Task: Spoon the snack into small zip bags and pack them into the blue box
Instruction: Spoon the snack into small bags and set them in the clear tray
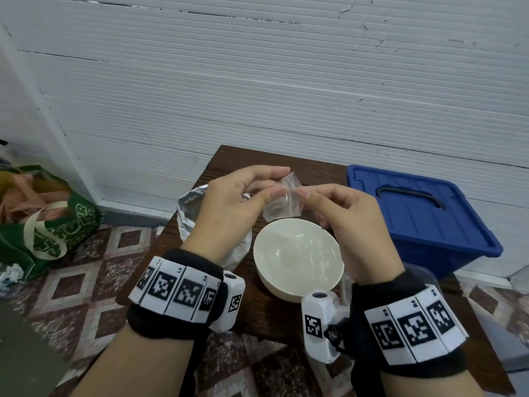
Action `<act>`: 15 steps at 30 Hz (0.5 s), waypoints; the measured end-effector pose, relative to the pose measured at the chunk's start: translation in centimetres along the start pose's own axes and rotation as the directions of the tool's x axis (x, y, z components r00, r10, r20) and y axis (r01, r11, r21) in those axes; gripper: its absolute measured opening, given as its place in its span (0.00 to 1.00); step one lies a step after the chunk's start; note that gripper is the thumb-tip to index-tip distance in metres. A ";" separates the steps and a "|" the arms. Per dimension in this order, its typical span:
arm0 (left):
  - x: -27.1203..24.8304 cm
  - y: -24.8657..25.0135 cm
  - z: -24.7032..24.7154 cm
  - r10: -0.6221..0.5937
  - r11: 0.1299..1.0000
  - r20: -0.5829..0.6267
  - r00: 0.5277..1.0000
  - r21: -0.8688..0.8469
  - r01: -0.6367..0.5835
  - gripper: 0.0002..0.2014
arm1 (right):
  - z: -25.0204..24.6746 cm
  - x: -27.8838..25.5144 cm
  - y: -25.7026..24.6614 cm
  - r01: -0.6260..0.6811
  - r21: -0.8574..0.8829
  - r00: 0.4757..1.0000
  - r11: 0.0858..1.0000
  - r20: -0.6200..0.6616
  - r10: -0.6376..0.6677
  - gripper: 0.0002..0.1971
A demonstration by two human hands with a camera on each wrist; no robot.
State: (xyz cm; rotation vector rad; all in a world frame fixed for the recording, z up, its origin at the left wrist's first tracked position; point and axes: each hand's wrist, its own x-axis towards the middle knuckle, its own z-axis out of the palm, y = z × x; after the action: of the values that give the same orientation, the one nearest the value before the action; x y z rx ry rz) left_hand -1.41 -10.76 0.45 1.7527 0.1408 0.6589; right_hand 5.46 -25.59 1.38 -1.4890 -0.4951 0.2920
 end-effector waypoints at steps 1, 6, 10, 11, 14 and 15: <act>0.0 0.0 0.0 -0.001 1.000 0.012 1.000 0.013 0.001 0.12 | 0.0 0.0 0.0 -0.004 -0.006 1.000 1.000 -0.014 0.004 0.05; -0.3 0.2 0.3 0.019 0.998 0.099 0.995 0.051 -0.024 0.19 | 0.2 0.1 0.2 0.032 -0.111 0.992 0.993 -0.121 -0.045 0.08; -0.5 -0.1 0.4 0.110 0.952 0.146 0.983 0.269 -0.147 0.38 | 0.2 0.1 0.3 0.081 -0.223 0.979 0.971 -0.164 -0.119 0.07; -0.5 -0.2 0.4 0.146 0.935 0.147 0.978 0.302 -0.185 0.38 | 0.3 0.1 0.2 0.092 -0.245 0.979 0.965 -0.154 -0.133 0.06; -0.5 -0.4 0.4 0.215 0.922 0.115 0.970 0.303 -0.241 0.32 | 0.3 0.0 0.1 0.120 -0.242 0.977 0.963 -0.145 -0.158 0.01; -0.5 -0.3 0.5 0.221 0.928 0.098 0.970 0.286 -0.241 0.30 | 0.2 0.0 0.1 0.144 -0.234 0.974 0.961 -0.140 -0.180 0.01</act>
State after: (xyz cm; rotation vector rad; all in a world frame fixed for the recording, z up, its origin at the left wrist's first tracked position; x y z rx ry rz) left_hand -1.53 -11.27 -0.06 2.0992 -0.0146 0.7820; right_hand 5.35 -25.40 1.28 -1.6624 -0.5301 -0.0152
